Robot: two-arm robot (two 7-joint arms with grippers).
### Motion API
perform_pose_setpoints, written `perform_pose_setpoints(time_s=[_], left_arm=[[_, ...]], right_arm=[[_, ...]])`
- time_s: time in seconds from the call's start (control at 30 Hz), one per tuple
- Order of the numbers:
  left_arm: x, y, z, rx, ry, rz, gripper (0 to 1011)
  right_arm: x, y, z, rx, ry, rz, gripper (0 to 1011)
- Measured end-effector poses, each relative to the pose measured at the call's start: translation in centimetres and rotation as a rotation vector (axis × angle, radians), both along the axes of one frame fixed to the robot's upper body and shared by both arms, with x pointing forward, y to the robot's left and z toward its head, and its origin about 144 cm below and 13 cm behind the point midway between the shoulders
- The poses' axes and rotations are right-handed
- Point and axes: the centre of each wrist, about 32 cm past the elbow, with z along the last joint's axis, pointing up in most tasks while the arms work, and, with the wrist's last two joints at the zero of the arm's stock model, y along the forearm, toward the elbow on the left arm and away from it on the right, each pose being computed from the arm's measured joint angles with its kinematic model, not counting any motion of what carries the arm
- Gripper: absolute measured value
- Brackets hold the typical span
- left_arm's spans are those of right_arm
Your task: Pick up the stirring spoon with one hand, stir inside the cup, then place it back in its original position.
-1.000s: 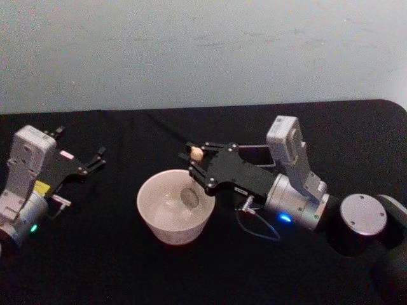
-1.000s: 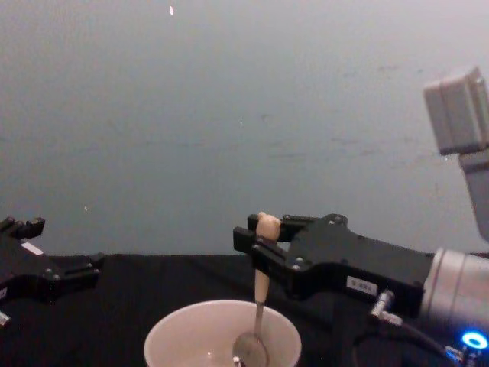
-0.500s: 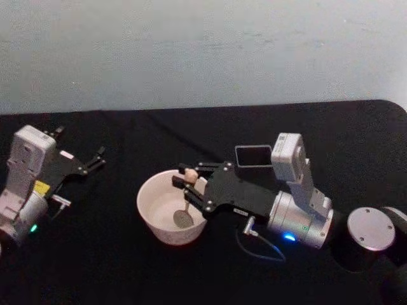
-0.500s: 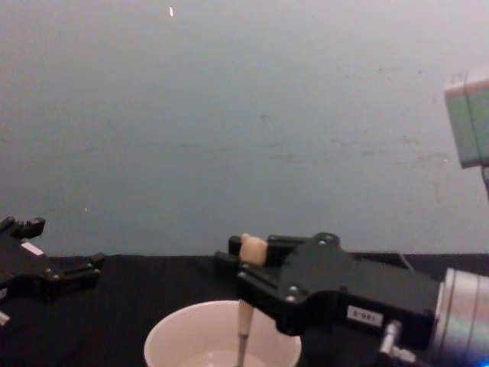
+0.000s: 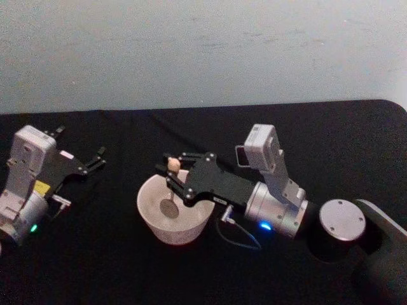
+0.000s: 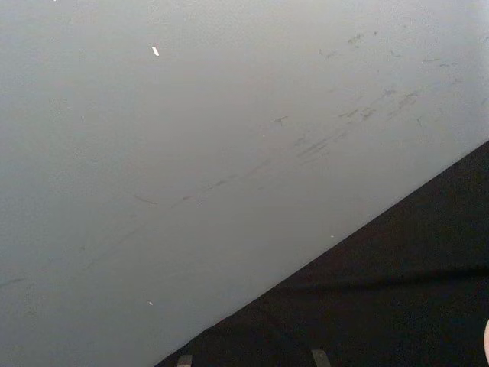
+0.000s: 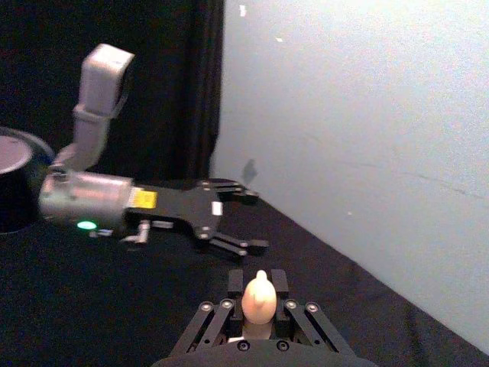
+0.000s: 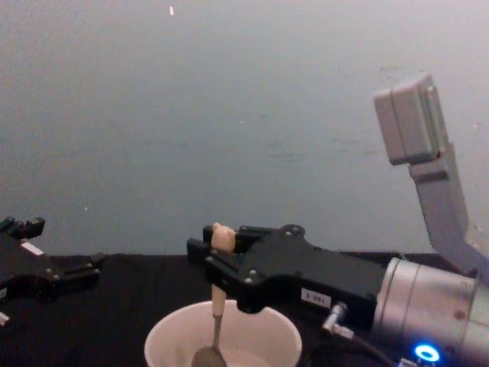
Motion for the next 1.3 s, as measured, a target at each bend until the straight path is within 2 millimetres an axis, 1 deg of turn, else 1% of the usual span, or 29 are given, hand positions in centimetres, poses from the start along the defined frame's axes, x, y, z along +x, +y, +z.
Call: perform_pose_setpoints(time_s=[0.2,0.33,0.67,0.83,1.0,1.1,1.3], left_arm=[[0.0,0.0,0.0,0.000,0.000,0.000,1001],[0.0,0.0,0.0,0.000,0.000,0.000,1001],[0.0,0.0,0.0,0.000,0.000,0.000,1002],[0.0,0.0,0.0,0.000,0.000,0.000,1001],[0.0,0.0,0.0,0.000,0.000,0.000,1001],[0.0,0.0,0.0,0.000,0.000,0.000,1001],[0.0,0.0,0.0,0.000,0.000,0.000,1001]], right_arm=[[1.0,-0.1,0.0,0.003,-0.001,-0.049,212],[1.2,-0.5,0.0,0.000,-0.002,-0.068,212],[1.2,-1.0,-0.1,0.000,0.001,-0.087,212],[1.2,-1.6,-0.2,-0.009,0.002,-0.096,211],[0.8,-2.4,-0.1,-0.016,-0.003,-0.090,212],[0.1,-3.1,-0.1,-0.021,-0.003,-0.070,212],[-1.2,-3.5,0.0,-0.022,0.006,-0.022,212]])
